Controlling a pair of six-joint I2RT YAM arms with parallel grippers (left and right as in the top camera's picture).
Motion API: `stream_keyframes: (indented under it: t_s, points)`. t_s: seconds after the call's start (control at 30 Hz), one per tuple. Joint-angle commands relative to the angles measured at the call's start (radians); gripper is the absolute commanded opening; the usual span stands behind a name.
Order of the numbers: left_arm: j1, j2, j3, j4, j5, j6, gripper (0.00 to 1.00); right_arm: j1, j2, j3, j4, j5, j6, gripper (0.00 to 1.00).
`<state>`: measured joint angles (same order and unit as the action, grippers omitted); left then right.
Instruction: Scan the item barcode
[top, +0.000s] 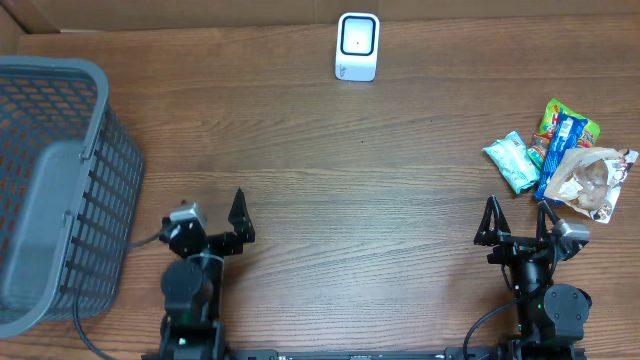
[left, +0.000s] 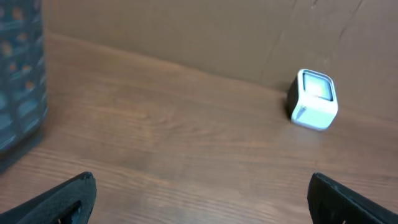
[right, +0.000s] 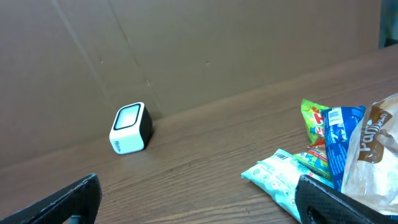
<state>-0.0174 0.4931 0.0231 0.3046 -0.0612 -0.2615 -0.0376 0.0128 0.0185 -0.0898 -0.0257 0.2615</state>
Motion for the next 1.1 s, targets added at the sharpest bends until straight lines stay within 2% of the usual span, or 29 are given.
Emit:
stream_keyframes:
  t_s: [0.0, 0.23, 0.37, 0.6, 1.07]
  points:
    - [0.008, -0.084, -0.018, -0.029, -0.005, 0.03, 1.0, 0.006, -0.01, -0.01, 0.007, -0.001, -0.001, 1.0]
    - [0.008, -0.19, -0.018, -0.084, -0.005, 0.145, 1.0, 0.006, -0.01, -0.01, 0.007, -0.001, -0.001, 1.0]
    - [0.013, -0.315, -0.018, -0.193, -0.005, 0.217, 1.0, 0.006, -0.01, -0.01, 0.007, -0.001, -0.001, 1.0]
    - [0.016, -0.486, -0.018, -0.38, -0.007, 0.263, 1.0, 0.006, -0.01, -0.01, 0.007, -0.001, -0.001, 1.0]
    - [0.018, -0.489, -0.018, -0.378, 0.009, 0.262, 1.0, 0.006, -0.01, -0.01, 0.007, -0.001, -0.001, 1.0]
